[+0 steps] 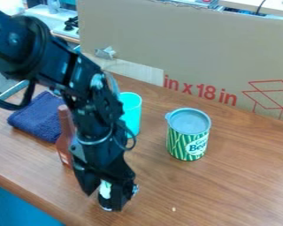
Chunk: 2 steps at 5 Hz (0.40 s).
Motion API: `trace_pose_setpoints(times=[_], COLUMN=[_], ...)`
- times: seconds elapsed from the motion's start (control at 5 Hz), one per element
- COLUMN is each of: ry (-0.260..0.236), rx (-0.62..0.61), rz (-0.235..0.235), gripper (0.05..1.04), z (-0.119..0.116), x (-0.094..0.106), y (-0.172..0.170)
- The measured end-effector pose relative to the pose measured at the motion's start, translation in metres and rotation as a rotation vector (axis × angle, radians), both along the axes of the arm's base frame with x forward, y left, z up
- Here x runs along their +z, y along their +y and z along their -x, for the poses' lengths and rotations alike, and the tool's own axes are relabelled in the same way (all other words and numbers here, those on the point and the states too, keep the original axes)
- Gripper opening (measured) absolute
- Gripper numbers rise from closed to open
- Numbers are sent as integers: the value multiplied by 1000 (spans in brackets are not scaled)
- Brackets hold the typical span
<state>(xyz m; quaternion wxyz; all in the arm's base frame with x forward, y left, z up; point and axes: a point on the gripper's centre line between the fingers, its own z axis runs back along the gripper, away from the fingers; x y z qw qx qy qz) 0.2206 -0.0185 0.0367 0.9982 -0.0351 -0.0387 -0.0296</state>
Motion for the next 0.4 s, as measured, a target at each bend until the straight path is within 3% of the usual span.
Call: trace_pose_setpoints(times=[0.2, 0.4], ry=[-10, -54], rx=[-20, -54], rz=[-8, 33], gripper=[999, 999], z=[0, -9], x=[16, 50], y=[-1, -7])
